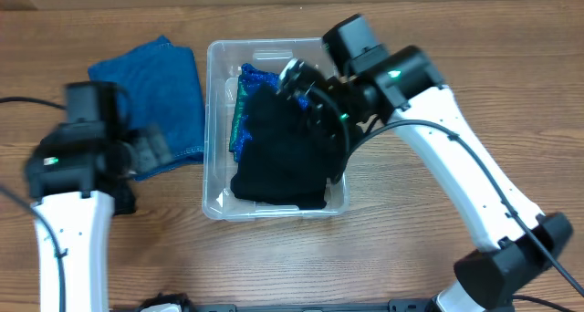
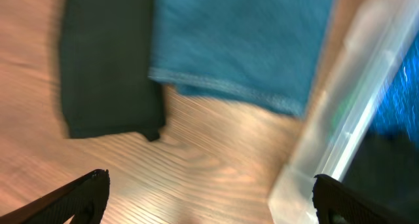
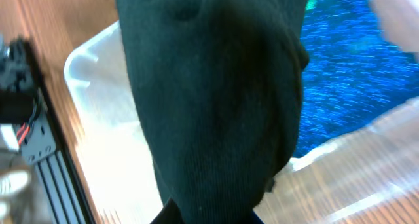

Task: Pack container
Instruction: 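Grasp the remaining black cloth on the right with the right gripper, then lay the black cloth in the bin and push it flat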

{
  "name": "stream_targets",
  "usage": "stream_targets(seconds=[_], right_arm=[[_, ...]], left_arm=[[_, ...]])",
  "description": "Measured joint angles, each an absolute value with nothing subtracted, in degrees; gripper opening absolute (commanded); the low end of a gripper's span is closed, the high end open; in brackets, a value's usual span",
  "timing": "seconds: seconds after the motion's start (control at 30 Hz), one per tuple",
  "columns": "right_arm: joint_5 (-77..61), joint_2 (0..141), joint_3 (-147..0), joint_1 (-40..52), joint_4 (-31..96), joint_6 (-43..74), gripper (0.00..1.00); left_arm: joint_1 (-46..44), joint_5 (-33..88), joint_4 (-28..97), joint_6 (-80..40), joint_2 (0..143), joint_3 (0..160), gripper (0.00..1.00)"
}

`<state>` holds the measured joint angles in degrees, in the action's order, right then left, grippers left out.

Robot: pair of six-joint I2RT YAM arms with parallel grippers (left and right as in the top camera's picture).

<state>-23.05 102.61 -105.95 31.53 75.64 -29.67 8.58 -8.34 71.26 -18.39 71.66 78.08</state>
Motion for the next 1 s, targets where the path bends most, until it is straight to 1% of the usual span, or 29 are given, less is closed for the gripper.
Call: stream_targets(seconds=[0.03,0.07,0.1,0.23,0.27,0.3,0.33,0.37,0.4,0.47,0.5,0.6,0.63,0.67,0.7,0.73,0.8,0.9,1.0], right_arm=[[-22.5,104.1,-106.0,32.7,75.8,-30.7,0.04],[-22.0,106.5,-106.0,33.9,76.5,-32.1,0.04],[-22.1,108.1,-106.0,34.7,77.8,-33.7,0.04],[-23.1,116.4,-106.0,40.0,79.5,-39.6,0.04],[-23.2,117.6,-105.9,40.6,79.5,-40.1,0.06],[-23.2,118.7,-105.9,41.1,79.5,-40.4,0.18],[-23.2,120.5,-105.9,41.5,79.5,-40.7,0.48],[-23.1,121.5,-105.8,41.5,79.3,-41.1,0.73],[-22.6,122.0,-105.7,41.4,79.3,-40.9,0.78],[-17.2,121.9,-105.7,41.2,76.4,-36.9,0.82],[-14.4,121.6,-105.7,41.1,75.0,-34.7,1.00],[-4.3,116.3,-105.4,39.7,68.7,-27.5,1.00],[-2.5,113.2,-105.4,39.3,66.8,-26.4,0.88],[-1.4,110.5,-105.4,38.9,65.6,-25.6,0.42],[-0.8,108.1,-105.6,38.3,64.3,-24.6,0.04],[-0.1,106.2,-105.8,37.6,62.9,-23.0,0.04],[0.3,106.9,-105.4,35.6,61.3,-18.2,0.04],[-0.2,109.8,-103.5,31.4,60.6,-13.7,0.04],[-0.7,116.2,-102.2,27.8,61.1,-11.1,0.04]], left_arm=[[10.0,-8.5,71.4,-18.5,71.6,79.5,1.00],[14.3,-8.7,71.8,-18.5,71.6,82.7,1.00],[15.4,-8.6,71.8,-18.5,71.6,83.1,1.00],[16.5,-8.3,71.9,-18.5,71.7,83.1,1.00],[16.5,-8.3,72.0,-18.5,71.7,83.1,1.00],[16.5,-8.3,72.0,-18.5,71.7,83.1,1.00],[16.5,-8.3,72.0,-18.5,71.7,83.1,1.00],[16.5,-8.3,72.0,-18.5,71.7,83.1,1.00],[16.5,-8.3,72.0,-18.5,71.7,83.1,1.00],[16.5,-8.2,72.1,-18.5,71.7,83.1,1.00],[16.5,-8.2,72.1,-18.5,71.7,83.1,1.00],[16.5,-8.2,72.1,-18.5,71.7,83.1,1.00],[16.5,-8.2,72.0,-18.5,71.7,83.1,1.00],[16.5,-8.2,72.0,-18.5,71.7,83.1,1.00],[16.5,-8.2,72.0,-18.5,71.7,83.1,1.00],[16.5,-8.2,72.1,-18.5,71.7,83.1,1.00],[16.5,-8.2,72.1,-18.5,71.7,83.1,1.00],[16.5,-8.2,72.0,-18.5,71.7,83.1,1.00],[16.5,-8.2,72.1,-18.5,71.7,83.1,1.00]])
